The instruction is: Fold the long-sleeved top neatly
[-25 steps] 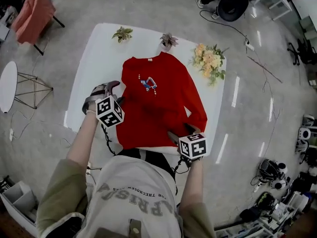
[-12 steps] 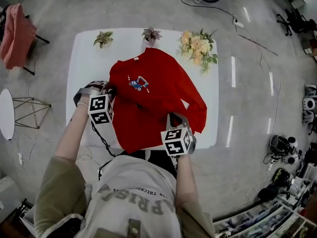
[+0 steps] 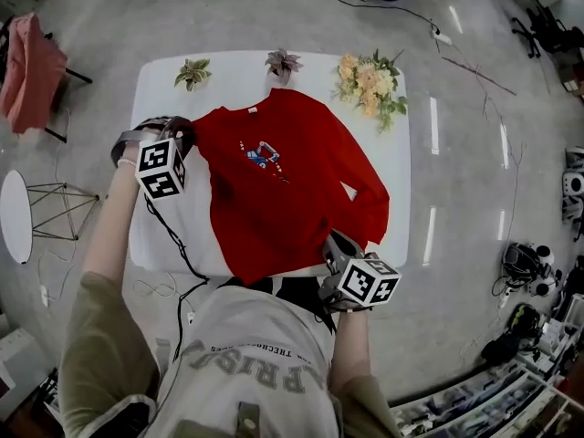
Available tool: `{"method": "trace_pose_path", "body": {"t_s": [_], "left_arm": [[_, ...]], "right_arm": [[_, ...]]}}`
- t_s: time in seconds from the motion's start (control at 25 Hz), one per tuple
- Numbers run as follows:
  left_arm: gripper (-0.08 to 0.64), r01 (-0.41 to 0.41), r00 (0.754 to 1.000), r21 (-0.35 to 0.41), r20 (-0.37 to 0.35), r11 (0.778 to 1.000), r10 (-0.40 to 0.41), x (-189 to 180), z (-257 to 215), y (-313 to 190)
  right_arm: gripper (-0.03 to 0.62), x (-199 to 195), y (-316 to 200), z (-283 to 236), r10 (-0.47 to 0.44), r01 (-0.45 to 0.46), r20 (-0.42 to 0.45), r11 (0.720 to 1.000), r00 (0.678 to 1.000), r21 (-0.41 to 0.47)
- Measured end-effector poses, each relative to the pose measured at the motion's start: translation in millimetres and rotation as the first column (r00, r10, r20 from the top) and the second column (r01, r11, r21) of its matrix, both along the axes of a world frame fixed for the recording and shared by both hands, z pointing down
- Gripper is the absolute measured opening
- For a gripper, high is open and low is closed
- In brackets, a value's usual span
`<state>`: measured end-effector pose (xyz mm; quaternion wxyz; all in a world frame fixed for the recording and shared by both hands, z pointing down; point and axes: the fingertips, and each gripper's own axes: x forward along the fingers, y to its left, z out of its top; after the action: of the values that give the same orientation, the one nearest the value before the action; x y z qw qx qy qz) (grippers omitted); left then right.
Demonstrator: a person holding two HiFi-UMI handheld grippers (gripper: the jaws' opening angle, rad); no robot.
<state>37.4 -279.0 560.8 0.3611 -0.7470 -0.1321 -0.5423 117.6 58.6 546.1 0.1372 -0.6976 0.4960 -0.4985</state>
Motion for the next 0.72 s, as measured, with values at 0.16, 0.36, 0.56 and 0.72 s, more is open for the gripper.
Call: {"method": "trace_pose_path", "body": {"t_s": [0.16,0.36,0.56,0.72], "left_arm": [[0.209,0.095,0.992,-0.012,0.087,0.995,-0.094,21.3,41.3,3.2],[0.288,0.376,0.922,-0.199,-0.014,0.905,-0.386,-14.0,26.8,-8.3],[0.288,0.451,0.853,-0.434,-0.05,0.78,-0.52,-42.4,28.5,49.1],[0.267,0.425,0.88,-0.41,-0.023,0.807,-0.475,-20.5,67.7,93.3]], "right_arm": [[0.013,25.7,39.6,52.2,-0.053,0.003,-0.155,0.952,0.986,-0.307],[0.212,30.1,57.0,21.8,-0.206,0.081,-0.309,0.924,0.928,-0.374],[0.278,11.5,29.7,24.8,-0.368,0.202,-0.358,0.883,0.858,-0.423],[0.239,9.3,15.4,53.5,-0.45,0.227,-0.351,0.822,0.821,-0.522]]}}
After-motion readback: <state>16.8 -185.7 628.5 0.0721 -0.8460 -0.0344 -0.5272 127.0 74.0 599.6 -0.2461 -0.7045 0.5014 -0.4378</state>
